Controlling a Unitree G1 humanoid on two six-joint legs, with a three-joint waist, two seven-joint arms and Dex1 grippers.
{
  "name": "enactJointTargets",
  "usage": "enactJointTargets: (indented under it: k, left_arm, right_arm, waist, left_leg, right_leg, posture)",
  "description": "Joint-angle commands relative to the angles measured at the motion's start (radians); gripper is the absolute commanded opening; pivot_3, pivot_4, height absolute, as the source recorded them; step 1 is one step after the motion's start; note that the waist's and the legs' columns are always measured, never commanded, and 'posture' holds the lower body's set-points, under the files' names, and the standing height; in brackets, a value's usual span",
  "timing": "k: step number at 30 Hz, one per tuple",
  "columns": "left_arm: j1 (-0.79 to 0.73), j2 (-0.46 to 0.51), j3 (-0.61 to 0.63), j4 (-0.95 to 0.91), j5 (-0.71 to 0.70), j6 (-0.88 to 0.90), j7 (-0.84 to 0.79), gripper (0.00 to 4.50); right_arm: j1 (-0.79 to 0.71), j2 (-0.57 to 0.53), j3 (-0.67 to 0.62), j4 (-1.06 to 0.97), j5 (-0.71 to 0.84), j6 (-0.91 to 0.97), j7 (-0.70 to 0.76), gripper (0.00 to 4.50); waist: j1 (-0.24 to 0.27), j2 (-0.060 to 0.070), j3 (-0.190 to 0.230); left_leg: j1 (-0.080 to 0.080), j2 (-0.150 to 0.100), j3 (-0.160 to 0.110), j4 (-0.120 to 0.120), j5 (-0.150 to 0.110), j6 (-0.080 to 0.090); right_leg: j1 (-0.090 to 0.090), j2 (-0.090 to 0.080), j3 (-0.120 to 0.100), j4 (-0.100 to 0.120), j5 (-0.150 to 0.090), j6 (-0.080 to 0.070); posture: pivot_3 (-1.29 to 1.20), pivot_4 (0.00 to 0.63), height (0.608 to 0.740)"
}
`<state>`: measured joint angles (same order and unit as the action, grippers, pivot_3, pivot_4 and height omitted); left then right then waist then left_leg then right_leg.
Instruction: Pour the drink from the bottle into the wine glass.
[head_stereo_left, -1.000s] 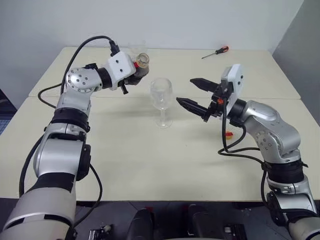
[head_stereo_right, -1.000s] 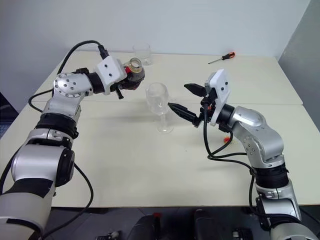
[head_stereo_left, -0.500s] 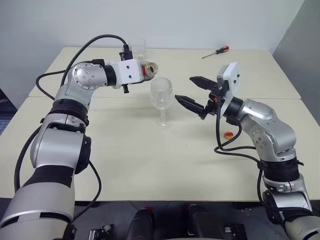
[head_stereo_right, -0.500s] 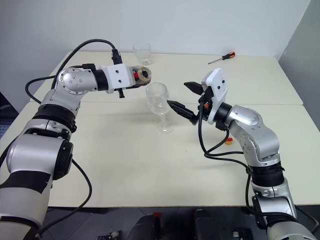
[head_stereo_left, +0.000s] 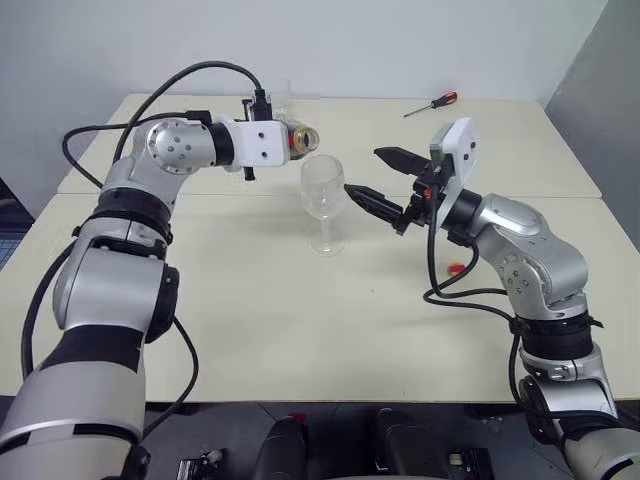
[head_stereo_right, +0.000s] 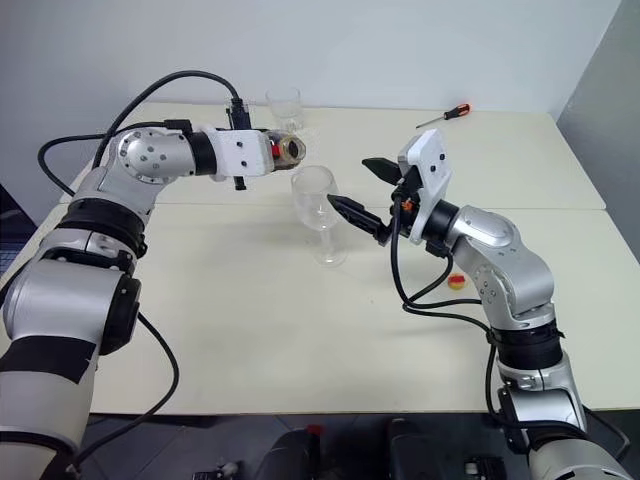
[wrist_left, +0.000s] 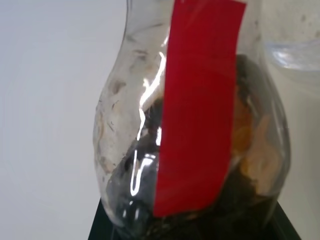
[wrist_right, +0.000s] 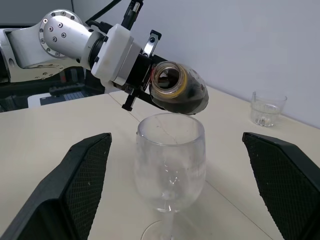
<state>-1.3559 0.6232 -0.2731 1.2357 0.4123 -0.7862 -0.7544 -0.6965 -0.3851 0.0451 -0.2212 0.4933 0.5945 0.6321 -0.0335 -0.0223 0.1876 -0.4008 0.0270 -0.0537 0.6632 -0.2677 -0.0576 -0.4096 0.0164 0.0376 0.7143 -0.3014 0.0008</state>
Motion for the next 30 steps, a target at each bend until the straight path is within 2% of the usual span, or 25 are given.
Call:
enactJointTargets:
  k: [1,8,30]
  left_arm:
    - [-0.06,0.027,-0.009,-0.008,0.021,-0.032,0.041,1.14]
    - [-0.081,0.037,-0.053,0.001,0.083,-0.064,0.091,1.14]
    - [-0.131,0.045,-0.093,0.018,0.155,-0.079,0.169,1.14]
  right_arm:
    - [-0.031,0.003,-0.016,-0.023,0.006,-0.011,0.001,4.5]
    - [-0.039,0.004,-0.016,-0.011,-0.003,-0.017,0.0,4.5]
    - [-0.052,0.006,-0.016,0.006,-0.01,-0.042,0.005,4.5]
  waist:
    - [0.0,0.0,0.0]
    - [0.0,0.0,0.0]
    - [0.0,0.0,0.0]
  left_leg:
    - [0.0,0.0,0.0,0.0,0.0,0.0]
    - [0.0,0.0,0.0,0.0,0.0,0.0]
    - [0.0,0.0,0.0,0.0,0.0,0.0]
  right_leg:
    - [0.0,0.0,0.0,0.0,0.0,0.0]
    - [0.0,0.0,0.0,0.0,0.0,0.0]
    - [-0.001,0.0,0.0,0.001,0.0,0.0]
  posture:
    - [0.0,0.15,0.74]
    - [0.0,0.15,0.74]
    - [0.0,0.15,0.74]
